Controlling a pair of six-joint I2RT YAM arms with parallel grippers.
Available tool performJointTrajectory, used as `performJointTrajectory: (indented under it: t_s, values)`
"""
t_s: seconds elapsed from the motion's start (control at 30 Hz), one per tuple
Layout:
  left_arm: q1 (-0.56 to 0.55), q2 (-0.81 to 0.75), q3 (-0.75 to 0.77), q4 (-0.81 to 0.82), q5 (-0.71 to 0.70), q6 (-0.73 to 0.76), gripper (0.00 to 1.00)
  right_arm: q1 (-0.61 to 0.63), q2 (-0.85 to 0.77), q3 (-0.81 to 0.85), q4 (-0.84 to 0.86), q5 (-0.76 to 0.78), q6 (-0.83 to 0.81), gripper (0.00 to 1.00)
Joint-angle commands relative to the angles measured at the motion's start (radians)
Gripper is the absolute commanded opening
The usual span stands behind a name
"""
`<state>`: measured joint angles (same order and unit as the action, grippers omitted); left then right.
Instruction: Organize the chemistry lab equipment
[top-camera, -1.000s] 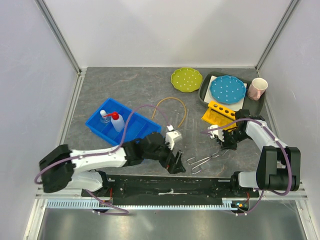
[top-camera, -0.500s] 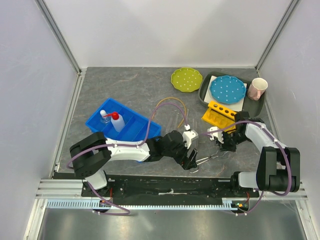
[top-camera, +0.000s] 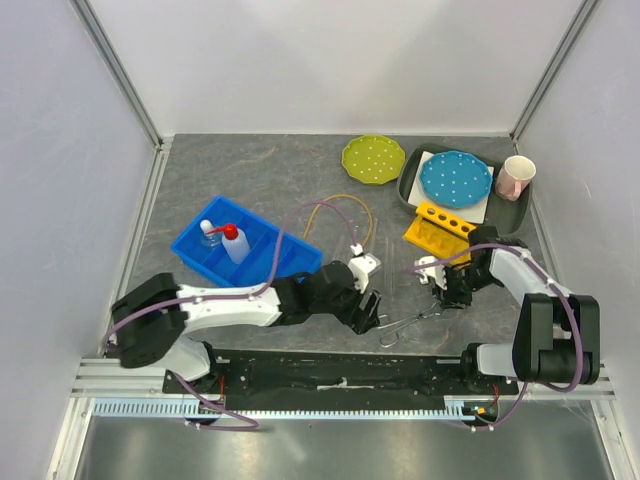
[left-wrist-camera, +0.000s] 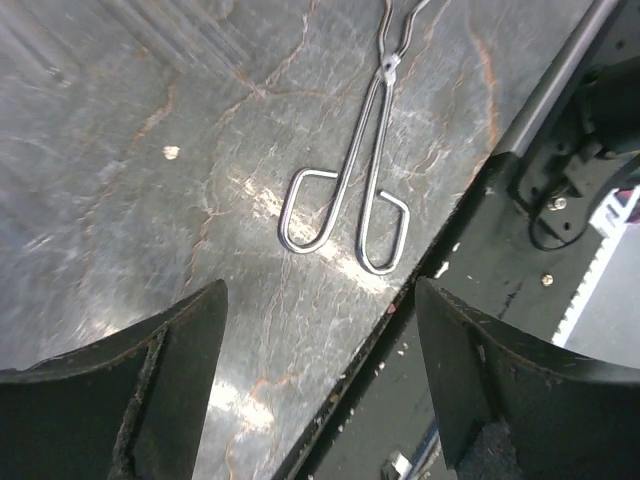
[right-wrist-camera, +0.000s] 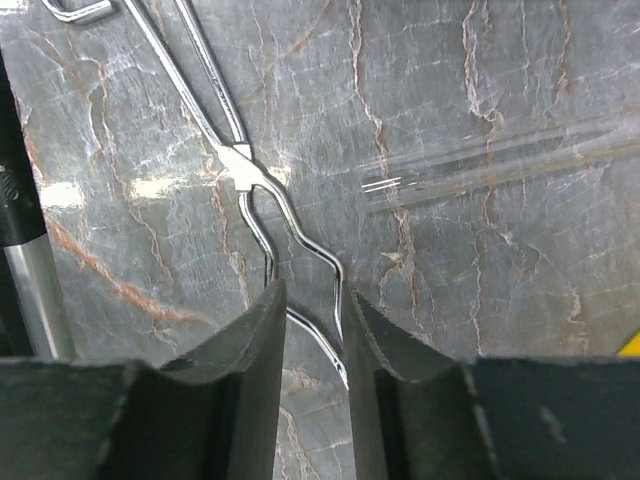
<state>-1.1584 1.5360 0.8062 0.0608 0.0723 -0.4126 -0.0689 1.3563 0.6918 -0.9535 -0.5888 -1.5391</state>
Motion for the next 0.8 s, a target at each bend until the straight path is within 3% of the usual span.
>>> performJointTrajectory:
  t_s: [0.0, 0.1, 0.27, 0.43, 0.6, 0.77]
  values:
    - [-0.004, -0.210, -0.039, -0.035, -0.123, -0.031, 0.83, 0.036, -0.095, 0.009, -0.076, -0.069, -0.030, 0.38]
    - [-0.004, -0.350, -0.079, -0.081, -0.166, -0.040, 0.86, 0.099, -0.129, 0.026, -0.093, -0.075, -0.007, 0.44]
    - [-0.003, -0.528, -0.133, -0.179, -0.213, -0.060, 1.00, 0.207, -0.135, 0.048, -0.113, -0.138, 0.023, 0.51]
    - [0.012, -0.710, -0.159, -0.349, -0.281, -0.109, 1.00, 0.363, -0.103, 0.063, -0.035, -0.203, 0.158, 0.53]
    - [0.014, -0.901, -0.194, -0.457, -0.339, -0.181, 1.00, 0.654, -0.071, 0.067, 0.235, -0.056, 0.468, 0.53]
    - [0.014, -1.112, -0.278, -0.513, -0.382, -0.285, 1.00, 0.839, 0.032, 0.109, 0.321, 0.127, 0.550, 0.53]
